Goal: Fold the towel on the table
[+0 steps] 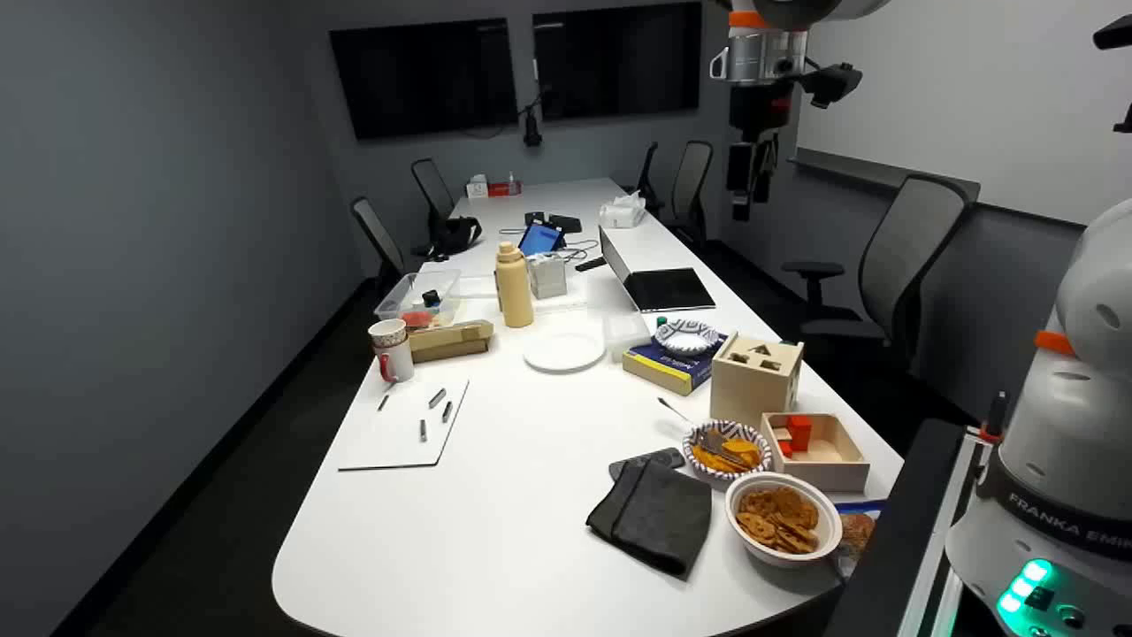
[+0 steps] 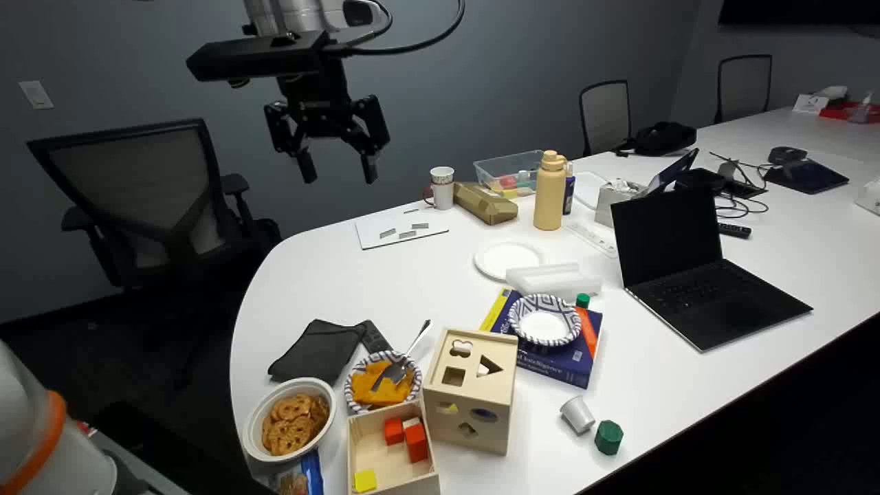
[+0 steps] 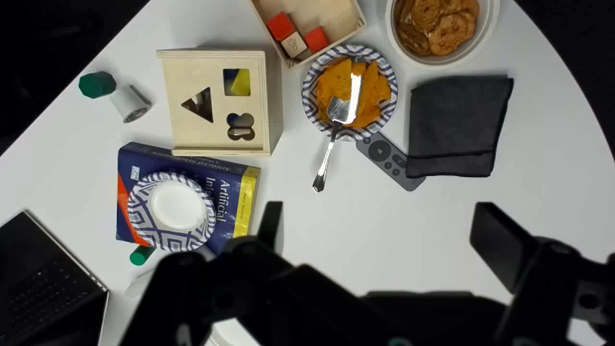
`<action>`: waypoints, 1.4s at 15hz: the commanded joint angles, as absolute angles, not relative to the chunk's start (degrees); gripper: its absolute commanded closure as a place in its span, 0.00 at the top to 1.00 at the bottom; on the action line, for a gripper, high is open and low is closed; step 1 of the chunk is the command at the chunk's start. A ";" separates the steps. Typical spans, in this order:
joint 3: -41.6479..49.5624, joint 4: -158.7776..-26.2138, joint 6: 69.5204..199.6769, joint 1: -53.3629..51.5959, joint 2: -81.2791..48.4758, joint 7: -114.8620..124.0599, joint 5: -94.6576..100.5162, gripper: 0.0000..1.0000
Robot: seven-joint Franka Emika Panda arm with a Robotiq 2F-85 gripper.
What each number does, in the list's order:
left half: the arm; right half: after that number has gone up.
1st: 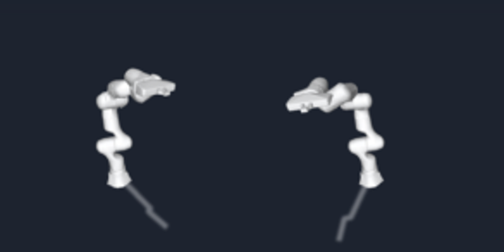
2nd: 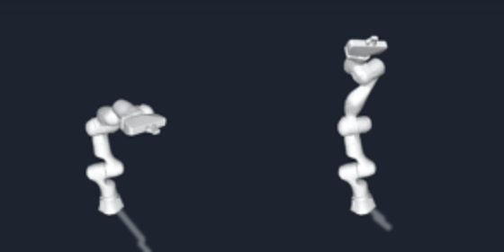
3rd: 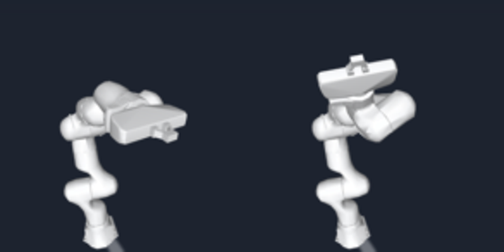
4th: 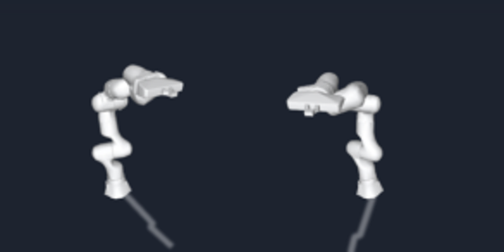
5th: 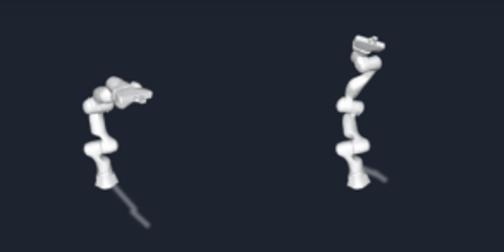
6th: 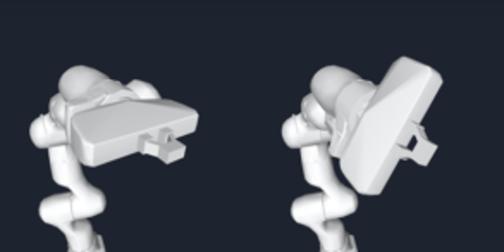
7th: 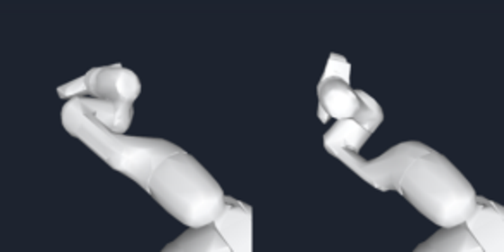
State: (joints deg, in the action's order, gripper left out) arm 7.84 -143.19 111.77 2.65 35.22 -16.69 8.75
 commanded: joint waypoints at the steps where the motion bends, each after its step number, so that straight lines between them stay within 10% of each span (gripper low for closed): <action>1: 7.85 -143.07 111.61 2.61 35.20 -16.68 8.74 1.00; 14: -0.69 -147.36 117.24 -1.93 20.02 -1.68 2.03 1.00; 21: -3.34 -157.28 144.48 -4.63 4.61 7.48 -12.52 1.00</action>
State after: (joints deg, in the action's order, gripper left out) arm -3.02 -154.80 135.09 -3.81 10.19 5.12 -6.99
